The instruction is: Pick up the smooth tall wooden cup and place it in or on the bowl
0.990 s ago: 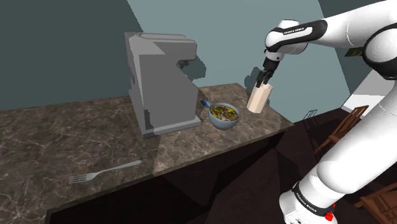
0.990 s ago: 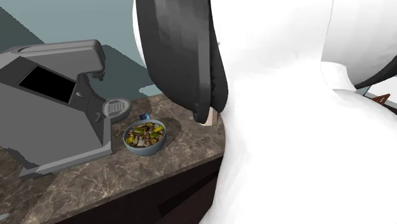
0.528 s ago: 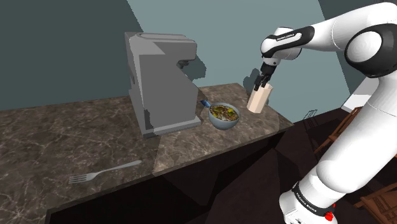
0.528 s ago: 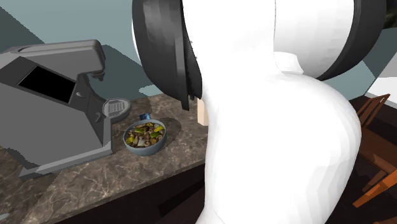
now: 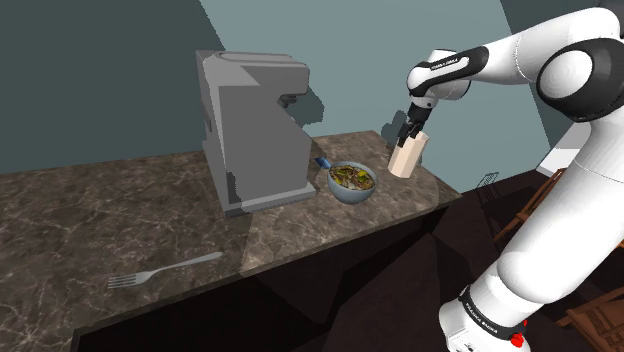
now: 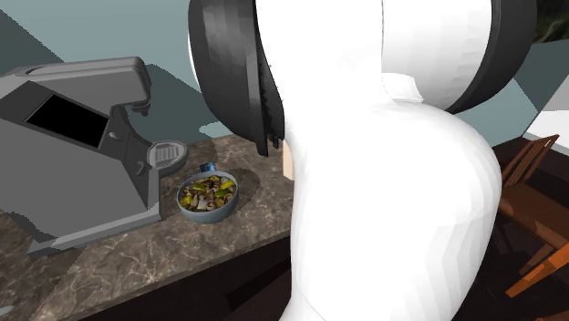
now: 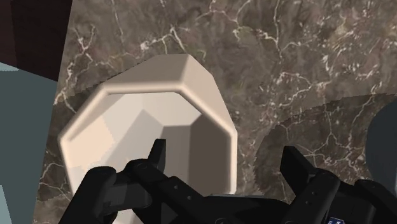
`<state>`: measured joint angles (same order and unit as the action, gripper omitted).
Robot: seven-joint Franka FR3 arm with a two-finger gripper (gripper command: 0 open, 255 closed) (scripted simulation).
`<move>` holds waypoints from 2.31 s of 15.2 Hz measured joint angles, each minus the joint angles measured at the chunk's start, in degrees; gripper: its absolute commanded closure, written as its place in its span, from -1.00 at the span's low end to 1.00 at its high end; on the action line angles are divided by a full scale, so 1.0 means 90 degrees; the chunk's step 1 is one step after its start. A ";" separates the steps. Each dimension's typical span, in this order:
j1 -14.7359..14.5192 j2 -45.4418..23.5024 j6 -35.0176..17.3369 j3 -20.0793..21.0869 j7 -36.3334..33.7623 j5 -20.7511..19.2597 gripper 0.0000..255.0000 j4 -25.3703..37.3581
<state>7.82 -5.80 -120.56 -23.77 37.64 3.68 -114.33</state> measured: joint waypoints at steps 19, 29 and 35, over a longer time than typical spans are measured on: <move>-0.0013 0.0163 0.0458 -0.0006 -0.0066 -0.0088 1.00 0.0307; -0.0022 0.0359 0.1292 -0.0012 -0.0134 -0.0189 1.00 0.0965; -0.0031 0.0430 0.1782 -0.0006 -0.0174 -0.0224 1.00 0.1390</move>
<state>7.54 -1.93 -104.52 -23.83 36.07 1.66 -101.81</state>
